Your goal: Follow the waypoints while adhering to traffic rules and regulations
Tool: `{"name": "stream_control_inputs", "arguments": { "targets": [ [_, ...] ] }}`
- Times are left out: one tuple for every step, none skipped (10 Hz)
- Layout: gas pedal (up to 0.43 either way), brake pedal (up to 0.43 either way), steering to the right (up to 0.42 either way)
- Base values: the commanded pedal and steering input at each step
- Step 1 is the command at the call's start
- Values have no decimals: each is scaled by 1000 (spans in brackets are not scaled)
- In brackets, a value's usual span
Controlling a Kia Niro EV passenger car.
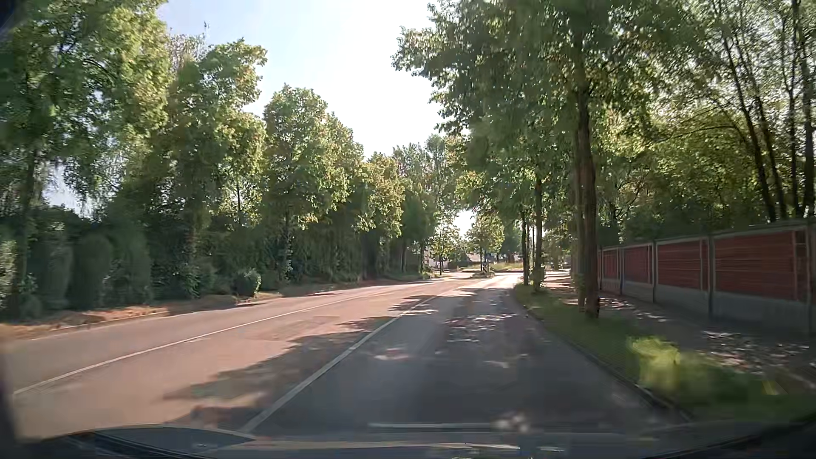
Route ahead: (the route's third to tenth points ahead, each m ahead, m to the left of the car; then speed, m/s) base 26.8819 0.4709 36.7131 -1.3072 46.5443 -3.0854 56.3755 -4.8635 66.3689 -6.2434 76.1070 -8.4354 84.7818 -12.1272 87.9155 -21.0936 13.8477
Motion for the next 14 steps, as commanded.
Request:
{"name": "stream_control_inputs", "arguments": {
  "targets": [
    [79, 12, 23],
    [79, 12, 23],
    [79, 12, 23],
    [79, 12, 23],
    [79, 12, 23],
    [79, 12, 23],
    [79, 12, 23],
    [79, 12, 23],
    [79, 6, 24],
    [79, 12, 26],
    [79, 12, 29],
    [79, 12, 30],
    [79, 6, 29],
    [79, 12, 29]
  ]
}}
